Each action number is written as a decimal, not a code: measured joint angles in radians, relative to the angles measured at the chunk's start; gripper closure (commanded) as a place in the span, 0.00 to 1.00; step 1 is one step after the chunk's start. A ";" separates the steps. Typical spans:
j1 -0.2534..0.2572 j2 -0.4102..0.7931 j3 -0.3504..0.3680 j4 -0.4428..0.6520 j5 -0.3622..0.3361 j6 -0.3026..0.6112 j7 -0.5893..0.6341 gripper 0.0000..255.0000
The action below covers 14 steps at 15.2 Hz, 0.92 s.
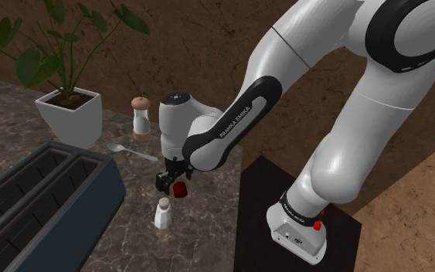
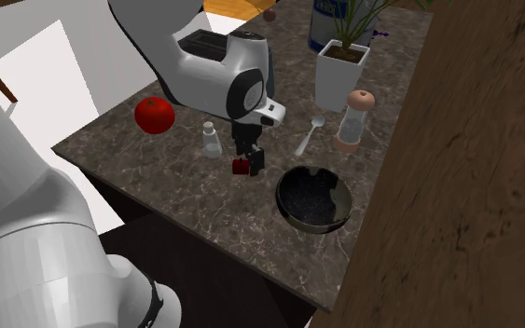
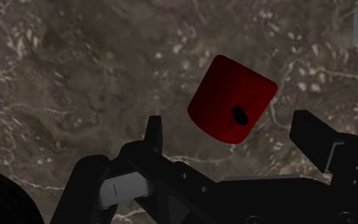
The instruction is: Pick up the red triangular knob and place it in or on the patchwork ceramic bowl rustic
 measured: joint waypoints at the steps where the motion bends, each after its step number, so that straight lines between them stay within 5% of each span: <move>1: 0.000 0.001 0.000 0.000 -0.001 0.002 0.001 0.00; 5: 0.000 0.002 -0.001 -0.001 -0.002 0.003 0.001 0.00; 6: 0.000 0.002 -0.001 -0.001 -0.002 0.003 0.001 1.00; 14: 0.000 0.002 -0.001 -0.001 -0.002 0.003 0.001 1.00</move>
